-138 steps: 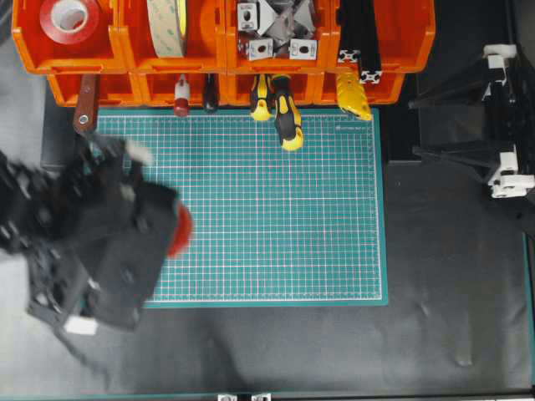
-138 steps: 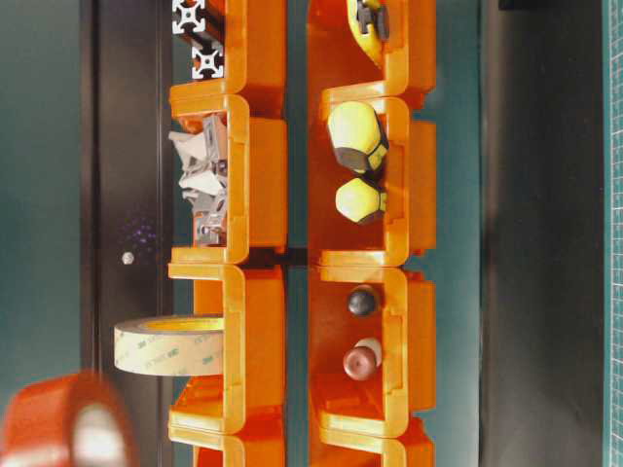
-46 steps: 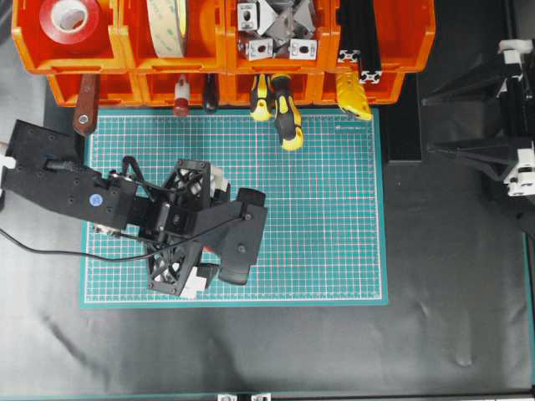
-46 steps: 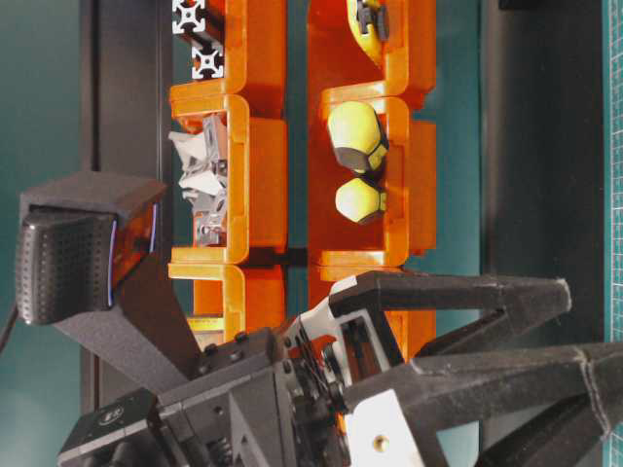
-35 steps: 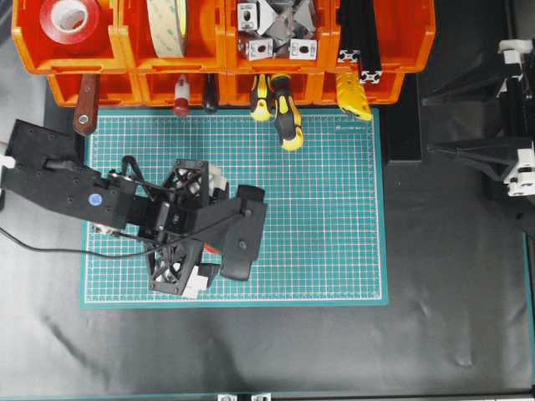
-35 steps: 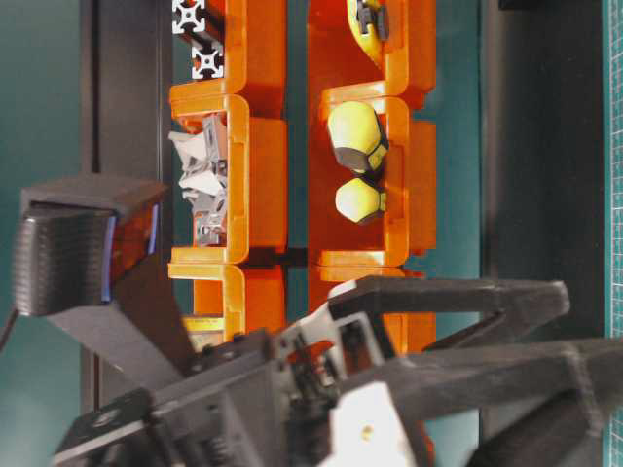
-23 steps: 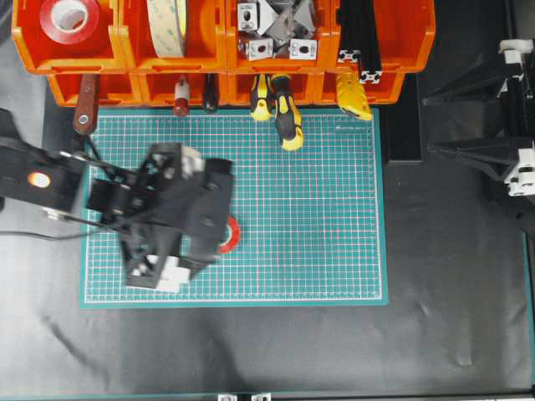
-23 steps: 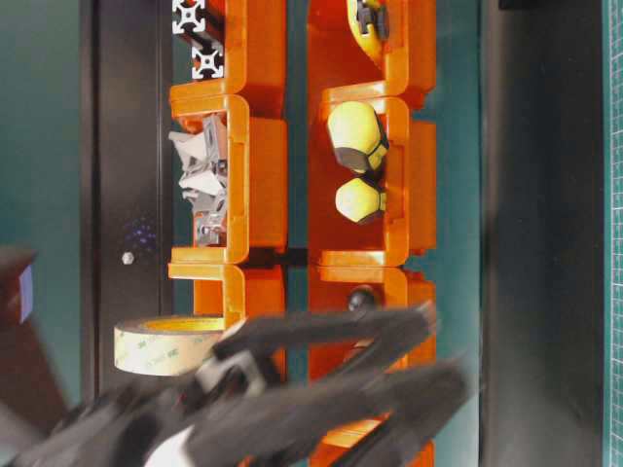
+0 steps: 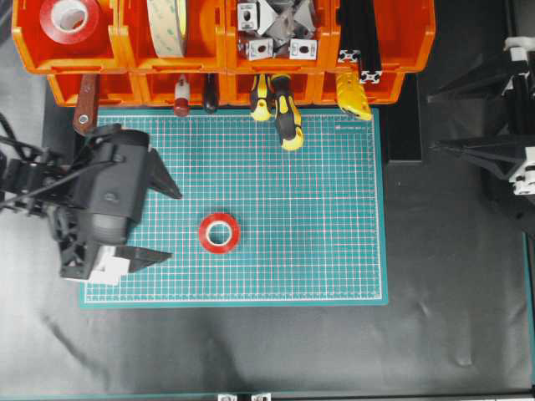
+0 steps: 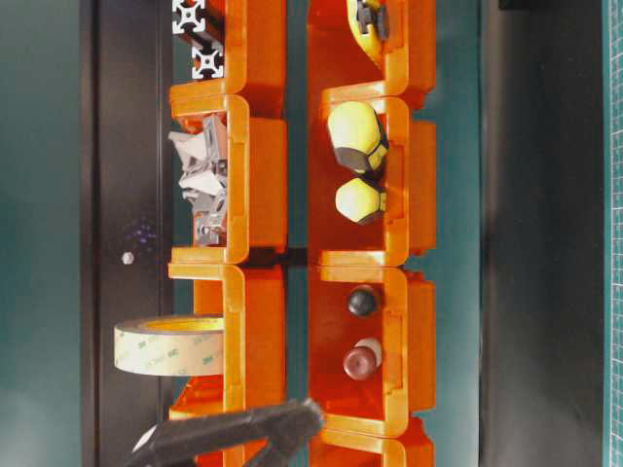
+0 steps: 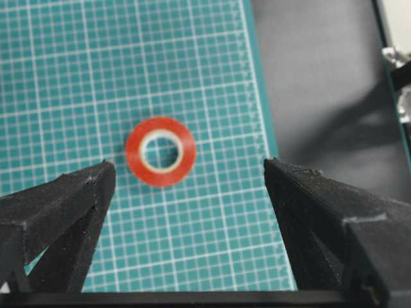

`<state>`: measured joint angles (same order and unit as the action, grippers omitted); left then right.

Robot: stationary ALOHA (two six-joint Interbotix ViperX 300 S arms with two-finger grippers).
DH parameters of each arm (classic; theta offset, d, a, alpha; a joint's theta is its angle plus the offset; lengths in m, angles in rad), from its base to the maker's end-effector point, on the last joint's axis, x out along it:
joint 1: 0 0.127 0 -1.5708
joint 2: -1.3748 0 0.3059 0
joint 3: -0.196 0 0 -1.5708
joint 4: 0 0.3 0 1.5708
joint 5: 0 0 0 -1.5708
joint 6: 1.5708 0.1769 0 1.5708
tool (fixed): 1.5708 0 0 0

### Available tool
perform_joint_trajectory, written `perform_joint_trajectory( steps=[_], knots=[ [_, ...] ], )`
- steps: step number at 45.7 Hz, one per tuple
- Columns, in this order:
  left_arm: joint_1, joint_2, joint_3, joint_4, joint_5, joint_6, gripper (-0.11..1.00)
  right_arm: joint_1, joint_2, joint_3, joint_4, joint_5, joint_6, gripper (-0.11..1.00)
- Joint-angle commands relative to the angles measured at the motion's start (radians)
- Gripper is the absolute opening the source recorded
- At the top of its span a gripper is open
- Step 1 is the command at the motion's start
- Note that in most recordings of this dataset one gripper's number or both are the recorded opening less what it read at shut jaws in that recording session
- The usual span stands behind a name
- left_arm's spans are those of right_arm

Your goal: Pick vinyl tape from container rack with left arm.

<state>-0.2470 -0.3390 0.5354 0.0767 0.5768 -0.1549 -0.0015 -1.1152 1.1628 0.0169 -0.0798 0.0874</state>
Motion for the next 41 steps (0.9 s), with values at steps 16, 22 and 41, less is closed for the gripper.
perform_joint_trajectory(
  steps=[16,22,41],
  knots=[
    [-0.006,-0.207,0.138,0.000,-0.209,0.000,0.90,0.003,0.006,-0.034,-0.002,0.017,0.002,0.71],
    [-0.006,-0.270,0.173,0.000,-0.258,0.002,0.90,0.003,0.006,-0.034,-0.002,0.017,0.002,0.71],
    [-0.006,-0.377,0.225,0.000,-0.296,0.002,0.90,0.003,0.006,-0.034,0.000,0.018,0.002,0.71]
  ],
)
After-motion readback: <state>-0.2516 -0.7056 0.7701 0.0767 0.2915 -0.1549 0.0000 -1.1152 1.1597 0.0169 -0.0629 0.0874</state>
